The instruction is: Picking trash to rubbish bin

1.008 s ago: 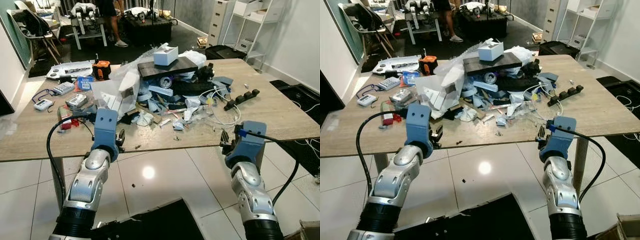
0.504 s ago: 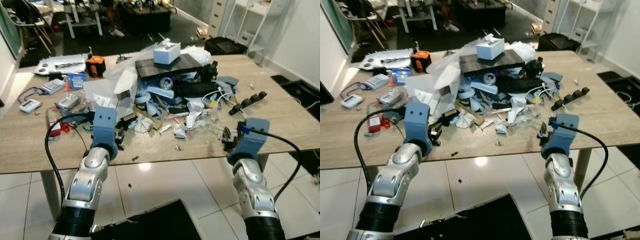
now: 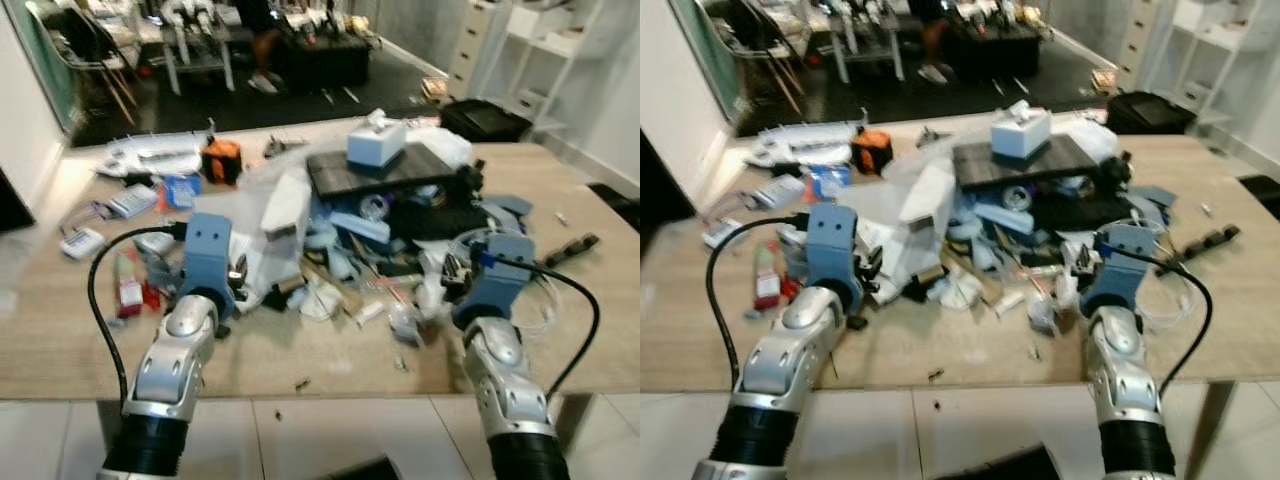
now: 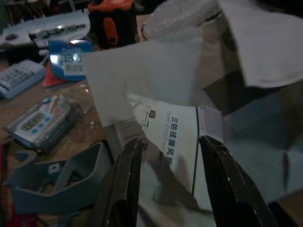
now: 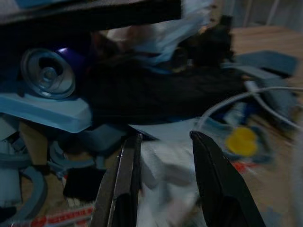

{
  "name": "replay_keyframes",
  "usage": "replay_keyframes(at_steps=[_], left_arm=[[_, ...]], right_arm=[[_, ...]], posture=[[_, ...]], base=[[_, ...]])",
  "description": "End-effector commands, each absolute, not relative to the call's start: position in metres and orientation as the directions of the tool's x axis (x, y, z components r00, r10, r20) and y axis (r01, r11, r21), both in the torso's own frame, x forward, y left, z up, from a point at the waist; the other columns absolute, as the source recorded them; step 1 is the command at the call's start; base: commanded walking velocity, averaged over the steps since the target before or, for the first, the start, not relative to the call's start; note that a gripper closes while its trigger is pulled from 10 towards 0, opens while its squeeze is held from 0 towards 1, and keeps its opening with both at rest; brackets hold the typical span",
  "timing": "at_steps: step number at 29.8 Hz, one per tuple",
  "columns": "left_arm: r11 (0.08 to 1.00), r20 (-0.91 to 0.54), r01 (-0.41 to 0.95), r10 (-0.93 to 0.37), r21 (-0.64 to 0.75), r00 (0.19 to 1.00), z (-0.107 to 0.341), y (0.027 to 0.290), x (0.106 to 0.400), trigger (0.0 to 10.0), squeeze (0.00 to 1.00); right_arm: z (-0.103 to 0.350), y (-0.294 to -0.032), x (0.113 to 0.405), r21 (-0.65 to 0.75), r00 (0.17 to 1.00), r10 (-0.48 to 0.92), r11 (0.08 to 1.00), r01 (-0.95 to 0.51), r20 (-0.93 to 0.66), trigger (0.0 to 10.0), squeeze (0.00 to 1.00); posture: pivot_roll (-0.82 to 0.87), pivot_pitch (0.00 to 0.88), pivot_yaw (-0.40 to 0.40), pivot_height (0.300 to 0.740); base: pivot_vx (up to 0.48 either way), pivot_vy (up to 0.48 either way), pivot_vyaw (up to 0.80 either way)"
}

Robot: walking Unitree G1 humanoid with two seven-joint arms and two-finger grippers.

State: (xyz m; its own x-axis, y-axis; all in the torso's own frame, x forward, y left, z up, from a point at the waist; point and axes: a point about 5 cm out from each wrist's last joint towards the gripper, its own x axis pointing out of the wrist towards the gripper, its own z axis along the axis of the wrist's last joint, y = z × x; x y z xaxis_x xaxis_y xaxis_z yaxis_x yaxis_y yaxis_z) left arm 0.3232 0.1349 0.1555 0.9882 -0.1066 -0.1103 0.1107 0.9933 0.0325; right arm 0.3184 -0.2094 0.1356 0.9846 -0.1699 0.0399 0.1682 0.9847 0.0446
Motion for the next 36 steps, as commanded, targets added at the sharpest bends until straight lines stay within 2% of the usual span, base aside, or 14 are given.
replay_keyframes(at_steps=[1,22,29,36], left_arm=[[0.992,-0.125,0.115,-0.109,0.044,0.986,0.153,0.134,0.323,10.0,0.0],[0.985,-0.149,0.149,-0.135,0.084,0.98,0.15,0.13,0.322,10.0,0.0],[0.979,-0.161,0.174,-0.156,0.106,0.975,0.148,0.128,0.322,10.0,0.0],[0.982,-0.166,0.173,-0.159,0.078,0.973,0.147,0.127,0.323,10.0,0.0]], right_arm=[[0.134,-0.21,0.318,0.041,0.984,-0.176,0.984,0.175,0.034,10.0,0.0],[0.134,-0.215,0.319,0.038,0.983,-0.183,0.983,0.182,0.02,10.0,0.0],[0.165,-0.225,0.327,0.018,0.981,-0.181,0.983,0.181,0.066,10.0,0.0],[0.211,-0.228,0.335,0.003,0.98,-0.159,0.987,0.16,0.117,10.0,0.0]], posture=[[0.12,0.033,0.025,0.74],[0.12,0.038,0.034,0.74],[0.11,0.038,0.041,0.74],[0.1,0.037,0.054,0.74]], base=[[0.0,0.0,0.0],[0.0,0.0,0.0],[0.0,-0.411,0.0],[0.0,0.0,0.0]])
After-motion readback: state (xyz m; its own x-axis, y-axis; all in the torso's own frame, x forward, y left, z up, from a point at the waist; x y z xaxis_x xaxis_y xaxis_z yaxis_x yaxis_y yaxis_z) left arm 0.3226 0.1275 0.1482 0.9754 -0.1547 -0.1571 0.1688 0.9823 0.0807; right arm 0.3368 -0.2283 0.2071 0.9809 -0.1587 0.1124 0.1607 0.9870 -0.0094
